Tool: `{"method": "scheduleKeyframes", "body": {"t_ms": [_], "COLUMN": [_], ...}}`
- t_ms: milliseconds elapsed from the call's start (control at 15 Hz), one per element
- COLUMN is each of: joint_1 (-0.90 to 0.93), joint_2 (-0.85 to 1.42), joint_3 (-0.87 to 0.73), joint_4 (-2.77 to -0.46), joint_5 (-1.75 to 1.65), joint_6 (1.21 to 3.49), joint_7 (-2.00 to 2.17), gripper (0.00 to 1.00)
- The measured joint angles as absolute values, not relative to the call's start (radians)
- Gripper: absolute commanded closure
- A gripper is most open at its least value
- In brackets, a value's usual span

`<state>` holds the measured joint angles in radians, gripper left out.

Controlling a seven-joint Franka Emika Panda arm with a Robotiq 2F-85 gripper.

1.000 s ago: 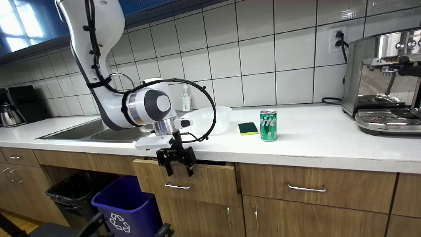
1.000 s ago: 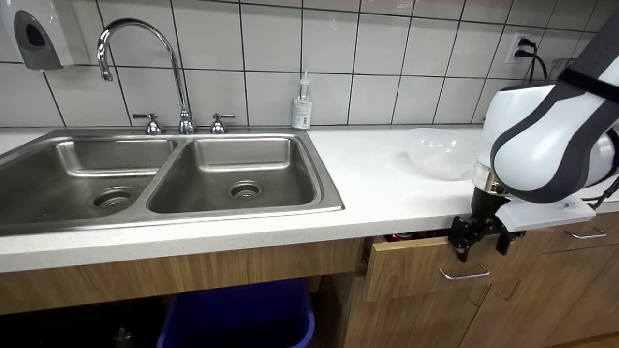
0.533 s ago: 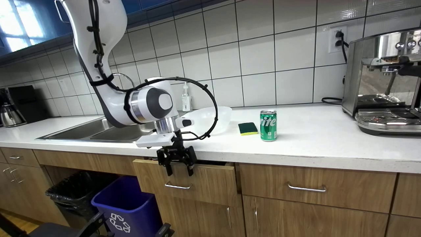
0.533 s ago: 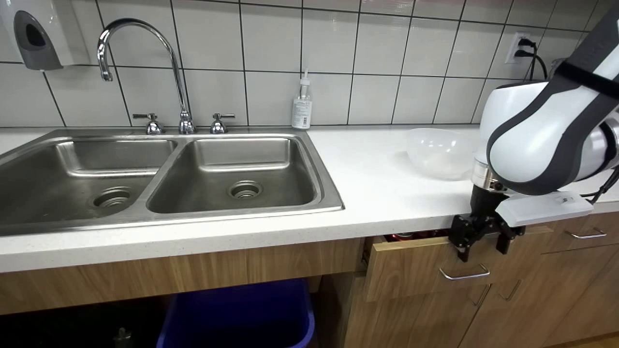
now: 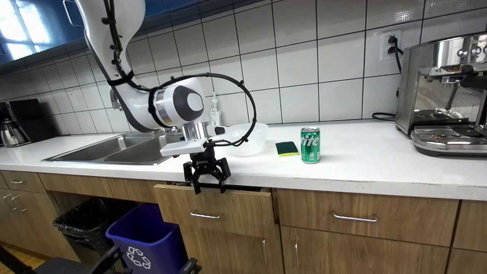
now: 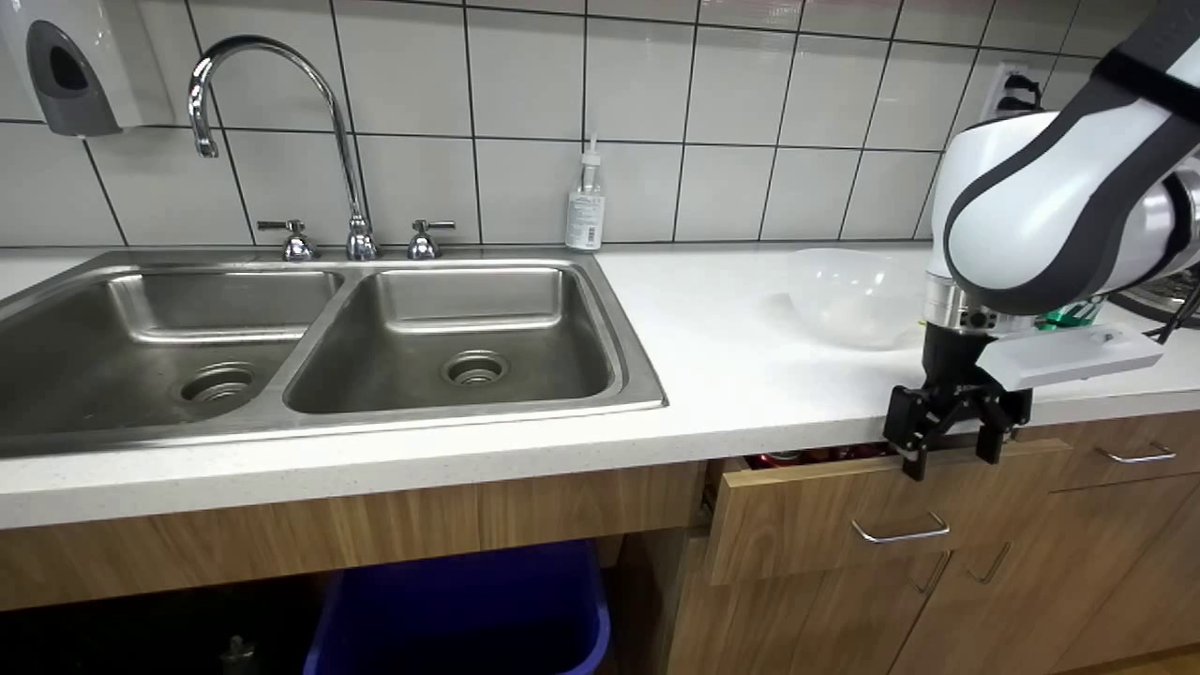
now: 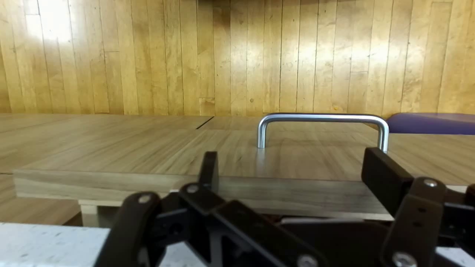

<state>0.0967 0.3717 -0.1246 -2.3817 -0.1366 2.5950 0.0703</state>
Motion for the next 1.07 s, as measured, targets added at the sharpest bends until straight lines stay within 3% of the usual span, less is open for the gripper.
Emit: {"method": "scheduleKeyframes", "body": {"t_ms": [1067], "joint_1": [0.023], "joint_2": [0.209], "joint_3": [-0.066], "joint_4": [-2.326], "joint_5": [-0.049], "joint_6": [2.536], "joint_7": [-0.052], "gripper": [0.00]}}
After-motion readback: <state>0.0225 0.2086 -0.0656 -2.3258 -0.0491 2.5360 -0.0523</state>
